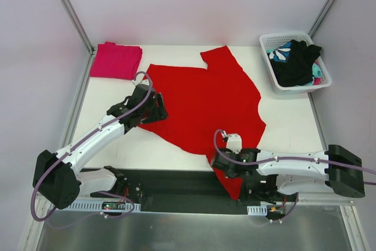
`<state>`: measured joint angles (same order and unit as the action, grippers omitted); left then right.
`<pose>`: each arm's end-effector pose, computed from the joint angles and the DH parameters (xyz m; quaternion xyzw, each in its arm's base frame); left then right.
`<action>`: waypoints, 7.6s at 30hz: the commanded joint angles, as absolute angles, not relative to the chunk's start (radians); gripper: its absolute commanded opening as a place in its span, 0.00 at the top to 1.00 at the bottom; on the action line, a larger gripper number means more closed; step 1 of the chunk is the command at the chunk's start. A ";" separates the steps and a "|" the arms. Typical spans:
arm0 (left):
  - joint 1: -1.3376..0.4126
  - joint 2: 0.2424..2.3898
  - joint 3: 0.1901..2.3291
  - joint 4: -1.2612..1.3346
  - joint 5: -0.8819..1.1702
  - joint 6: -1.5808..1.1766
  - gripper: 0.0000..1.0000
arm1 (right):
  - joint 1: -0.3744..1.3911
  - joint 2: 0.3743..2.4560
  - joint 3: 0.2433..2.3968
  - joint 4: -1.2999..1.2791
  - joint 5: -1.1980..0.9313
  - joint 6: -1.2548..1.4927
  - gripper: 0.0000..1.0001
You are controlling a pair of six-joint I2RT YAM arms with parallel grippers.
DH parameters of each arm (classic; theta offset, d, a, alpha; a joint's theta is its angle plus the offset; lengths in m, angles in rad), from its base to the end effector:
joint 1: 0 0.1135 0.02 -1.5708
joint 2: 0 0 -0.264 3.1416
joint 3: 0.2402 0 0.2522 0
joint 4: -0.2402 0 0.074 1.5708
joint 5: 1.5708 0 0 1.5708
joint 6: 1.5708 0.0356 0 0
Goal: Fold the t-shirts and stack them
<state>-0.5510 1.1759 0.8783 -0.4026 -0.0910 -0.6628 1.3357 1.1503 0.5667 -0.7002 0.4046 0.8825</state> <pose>0.2180 -0.1302 0.2722 -0.0698 0.9033 -0.2064 0.3695 0.0555 0.1717 0.1672 -0.1898 0.9512 0.0368 0.2404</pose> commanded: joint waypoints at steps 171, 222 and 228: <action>-0.390 1.971 1.437 -0.690 -0.233 -0.629 1.00 | 1.318 0.646 0.802 -1.014 0.534 0.824 0.74; -0.574 1.146 0.888 -1.226 -0.314 -0.954 1.00 | 1.318 0.756 0.773 -0.871 0.393 0.753 0.74; -0.575 1.190 0.908 -1.267 -0.368 -0.962 1.00 | 1.328 0.764 0.792 -0.900 0.394 0.756 0.74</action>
